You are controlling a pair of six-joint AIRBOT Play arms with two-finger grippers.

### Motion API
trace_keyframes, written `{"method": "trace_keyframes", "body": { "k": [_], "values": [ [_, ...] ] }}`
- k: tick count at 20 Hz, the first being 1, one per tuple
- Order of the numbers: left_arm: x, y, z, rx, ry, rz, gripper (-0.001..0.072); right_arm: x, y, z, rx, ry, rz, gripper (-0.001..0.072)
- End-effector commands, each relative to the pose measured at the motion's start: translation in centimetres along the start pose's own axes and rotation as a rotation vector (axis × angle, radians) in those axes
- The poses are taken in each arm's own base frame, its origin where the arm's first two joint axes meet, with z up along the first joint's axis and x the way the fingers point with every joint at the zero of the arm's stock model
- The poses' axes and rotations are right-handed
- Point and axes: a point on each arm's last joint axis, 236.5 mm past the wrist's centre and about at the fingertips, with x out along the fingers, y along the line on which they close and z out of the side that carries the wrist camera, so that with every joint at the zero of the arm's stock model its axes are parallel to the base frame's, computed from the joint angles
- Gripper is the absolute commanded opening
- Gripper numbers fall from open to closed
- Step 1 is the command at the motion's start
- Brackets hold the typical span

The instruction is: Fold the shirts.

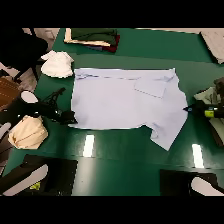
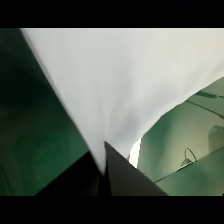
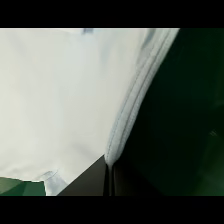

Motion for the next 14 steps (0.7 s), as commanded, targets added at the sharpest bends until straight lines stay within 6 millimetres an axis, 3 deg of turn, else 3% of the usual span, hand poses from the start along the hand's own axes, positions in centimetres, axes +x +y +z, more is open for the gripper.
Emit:
{"method": "trace_keyframes", "body": {
  "k": [1,5,8,11,14],
  "values": [
    [-3.7,-3.0,-0.4,0.049,-0.082,-0.017,0.0024,-4.0,1.8,0.8,-0.043,-0.110,-0.015,0.0019],
    [-5.7,-4.7,-1.8,0.054,-0.114,-0.032,0.0023,-7.6,2.9,-0.6,-0.089,-0.166,-0.106,0.0019],
    [-6.0,-5.4,-1.3,0.052,-0.145,-0.054,0.0024,-8.3,4.3,-1.6,-0.096,-0.227,-0.114,0.0018],
    [-6.6,-5.0,1.8,0.041,-0.279,-0.038,0.0023,-7.3,4.1,-1.3,-0.060,-0.287,-0.111,0.0019],
    [-8.2,-4.2,6.2,0.007,-0.475,-0.011,0.0023,-5.2,3.8,0.6,-0.036,-0.303,-0.097,0.0019]
  ]
}}
